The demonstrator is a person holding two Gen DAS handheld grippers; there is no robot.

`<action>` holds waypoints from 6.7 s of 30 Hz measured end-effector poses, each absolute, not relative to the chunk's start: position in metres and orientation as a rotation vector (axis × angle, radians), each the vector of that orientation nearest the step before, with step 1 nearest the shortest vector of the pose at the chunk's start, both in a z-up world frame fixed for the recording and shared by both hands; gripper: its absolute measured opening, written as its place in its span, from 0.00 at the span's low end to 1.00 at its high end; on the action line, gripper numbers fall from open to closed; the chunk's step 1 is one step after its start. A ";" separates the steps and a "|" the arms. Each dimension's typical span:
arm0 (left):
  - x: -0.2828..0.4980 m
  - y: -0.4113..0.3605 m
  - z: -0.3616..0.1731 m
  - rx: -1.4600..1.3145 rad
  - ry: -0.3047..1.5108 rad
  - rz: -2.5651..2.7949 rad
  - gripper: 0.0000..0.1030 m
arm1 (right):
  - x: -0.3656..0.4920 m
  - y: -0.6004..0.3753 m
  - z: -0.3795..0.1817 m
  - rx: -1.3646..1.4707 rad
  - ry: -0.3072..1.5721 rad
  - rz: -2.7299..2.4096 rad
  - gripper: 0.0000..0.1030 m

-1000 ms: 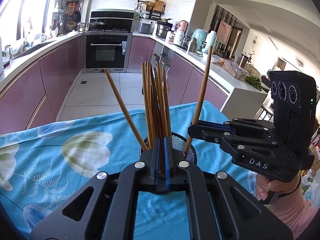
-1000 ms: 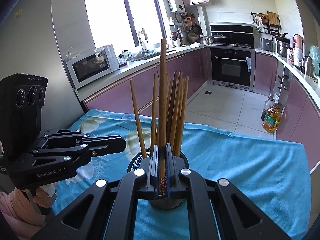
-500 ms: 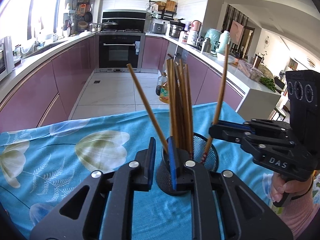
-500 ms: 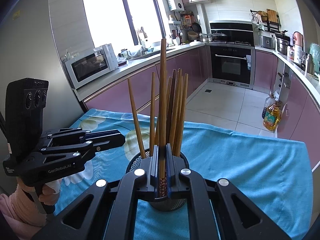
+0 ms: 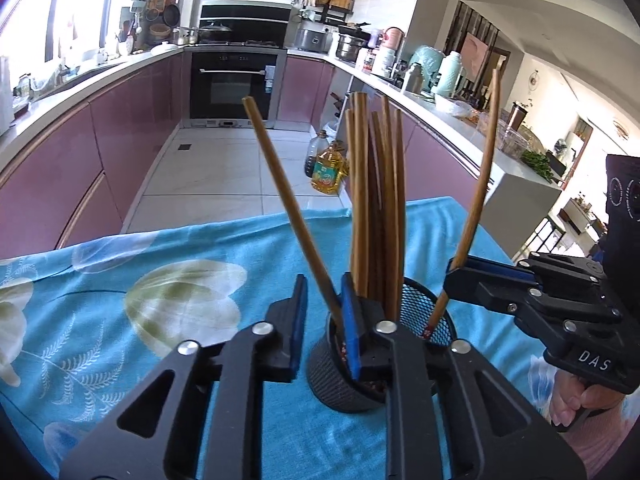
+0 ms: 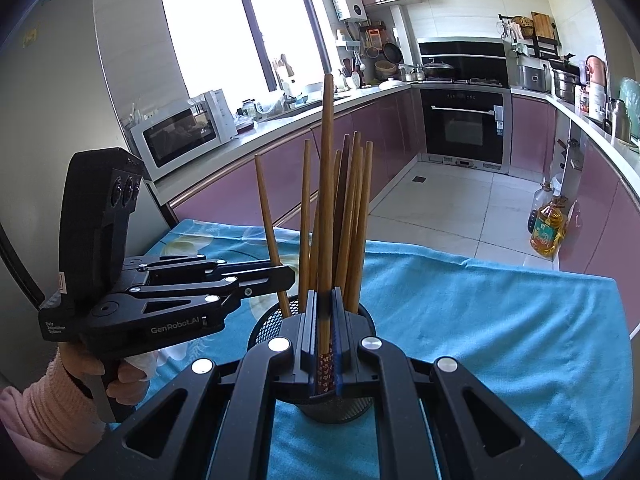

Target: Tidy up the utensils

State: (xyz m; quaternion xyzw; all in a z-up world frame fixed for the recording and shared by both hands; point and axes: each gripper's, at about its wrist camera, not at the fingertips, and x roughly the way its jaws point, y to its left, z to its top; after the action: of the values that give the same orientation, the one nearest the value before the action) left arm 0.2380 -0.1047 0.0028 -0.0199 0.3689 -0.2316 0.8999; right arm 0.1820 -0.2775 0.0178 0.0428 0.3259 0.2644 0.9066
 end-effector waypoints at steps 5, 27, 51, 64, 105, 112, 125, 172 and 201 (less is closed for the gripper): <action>0.233 -0.107 0.004 -0.037 0.736 -0.505 0.11 | 0.187 -0.277 0.015 0.095 0.680 0.553 0.05; 0.228 -0.128 0.009 0.038 0.729 -0.534 0.10 | 0.212 -0.274 0.002 0.166 0.734 0.562 0.06; 0.207 -0.111 -0.005 0.020 0.710 -0.478 0.26 | 0.196 -0.283 -0.004 0.182 0.714 0.547 0.10; 0.169 -0.094 0.001 0.039 0.636 -0.391 0.50 | 0.171 -0.291 -0.001 0.170 0.662 0.513 0.34; 0.043 -0.025 0.004 -0.058 0.340 -0.099 0.95 | 0.053 -0.261 -0.020 0.032 0.257 0.198 0.94; 0.035 -0.028 0.004 -0.038 0.309 -0.087 0.95 | 0.046 -0.258 -0.021 0.025 0.239 0.182 0.94; 0.027 -0.029 0.001 -0.035 0.286 -0.073 0.95 | 0.035 -0.259 -0.017 0.033 0.193 0.149 0.94; 0.026 -0.032 -0.004 -0.033 0.286 -0.069 0.95 | 0.031 -0.261 -0.013 0.029 0.173 0.125 0.94; 0.027 -0.034 -0.005 -0.030 0.285 -0.073 0.95 | 0.033 -0.260 -0.012 0.031 0.176 0.126 0.94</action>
State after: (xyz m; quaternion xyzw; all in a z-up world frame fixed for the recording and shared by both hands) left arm 0.0266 -0.0337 -0.0054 -0.0151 0.1419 -0.0363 0.9891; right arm 0.0330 -0.2600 -0.0115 0.0152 0.0876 0.0631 0.9940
